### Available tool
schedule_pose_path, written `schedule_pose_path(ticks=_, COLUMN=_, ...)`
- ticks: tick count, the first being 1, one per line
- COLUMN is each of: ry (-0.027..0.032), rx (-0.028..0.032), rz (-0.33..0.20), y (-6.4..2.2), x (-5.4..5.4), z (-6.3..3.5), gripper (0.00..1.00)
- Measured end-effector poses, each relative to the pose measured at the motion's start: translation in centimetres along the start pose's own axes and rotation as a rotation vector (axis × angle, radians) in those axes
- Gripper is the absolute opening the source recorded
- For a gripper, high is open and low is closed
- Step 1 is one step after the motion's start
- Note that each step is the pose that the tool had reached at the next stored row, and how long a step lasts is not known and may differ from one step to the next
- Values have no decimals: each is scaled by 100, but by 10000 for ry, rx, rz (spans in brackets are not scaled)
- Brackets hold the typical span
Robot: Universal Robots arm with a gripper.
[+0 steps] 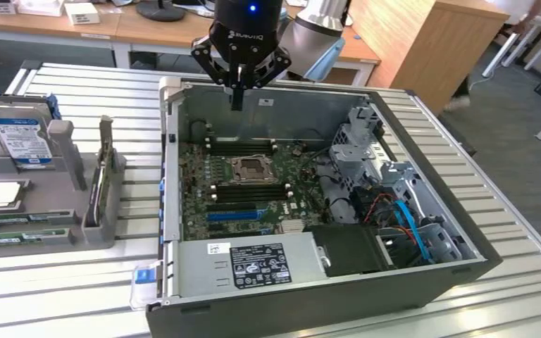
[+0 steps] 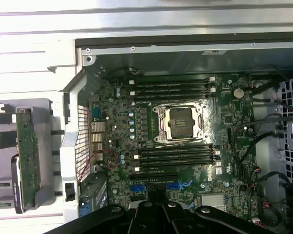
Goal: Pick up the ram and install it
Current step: 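Reach for the ram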
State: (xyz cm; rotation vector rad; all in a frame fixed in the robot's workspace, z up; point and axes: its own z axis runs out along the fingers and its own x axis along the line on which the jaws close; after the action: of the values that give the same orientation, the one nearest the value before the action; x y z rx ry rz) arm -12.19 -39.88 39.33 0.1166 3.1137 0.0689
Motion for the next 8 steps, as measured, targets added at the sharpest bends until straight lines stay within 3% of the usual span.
schedule_pose_path(ticks=8, ry=-1, rx=0, rz=1, y=-7, x=100, z=-1, gripper=11)
